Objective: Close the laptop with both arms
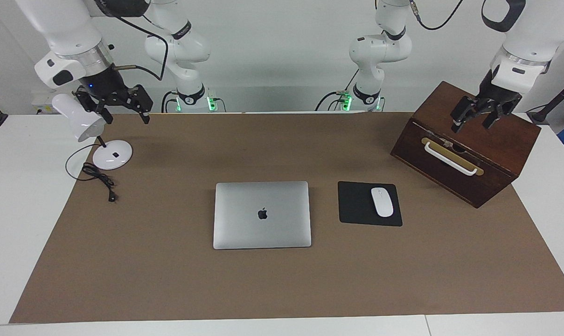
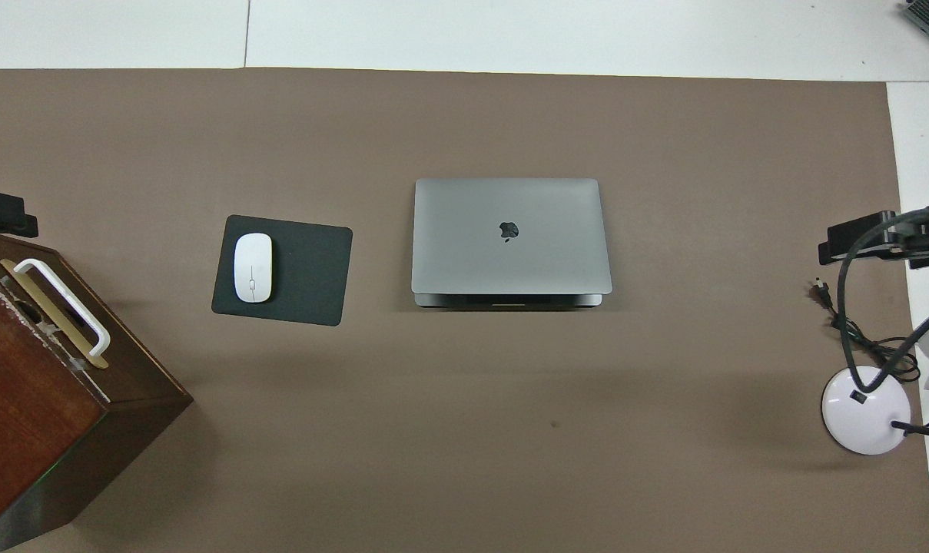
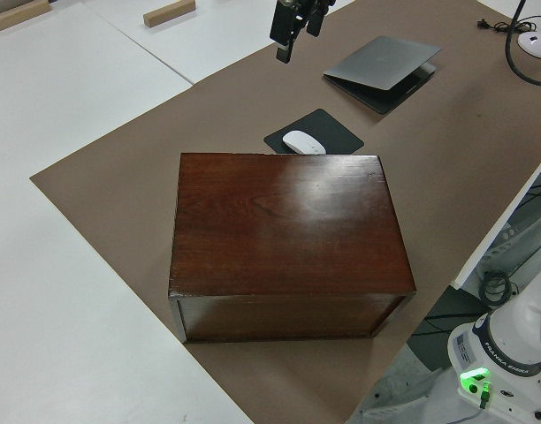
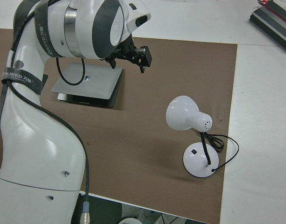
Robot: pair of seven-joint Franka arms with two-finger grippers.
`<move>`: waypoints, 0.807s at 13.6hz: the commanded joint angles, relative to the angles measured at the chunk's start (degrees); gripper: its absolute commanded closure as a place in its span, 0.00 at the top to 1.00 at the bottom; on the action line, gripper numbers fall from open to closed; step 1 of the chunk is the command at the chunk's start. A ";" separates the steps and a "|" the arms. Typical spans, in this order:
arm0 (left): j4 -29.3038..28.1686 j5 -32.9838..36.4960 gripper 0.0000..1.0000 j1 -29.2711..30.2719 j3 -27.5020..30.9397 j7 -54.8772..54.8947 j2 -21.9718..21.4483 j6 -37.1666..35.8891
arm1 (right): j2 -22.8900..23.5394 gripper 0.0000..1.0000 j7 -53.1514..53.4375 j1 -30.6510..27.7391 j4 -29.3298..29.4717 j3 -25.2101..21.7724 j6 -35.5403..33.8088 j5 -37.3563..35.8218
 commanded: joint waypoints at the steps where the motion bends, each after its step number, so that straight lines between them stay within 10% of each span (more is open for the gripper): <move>1: -0.38 1.19 1.00 -1.02 0.14 -0.27 -0.44 -0.32 | -1.60 1.00 -0.53 -0.55 -2.23 0.38 1.89 -0.67; 11: -0.28 1.81 1.00 -4.28 -2.85 -0.88 -0.96 -4.11 | -1.60 1.00 -0.53 -0.55 -2.23 0.38 2.77 -1.11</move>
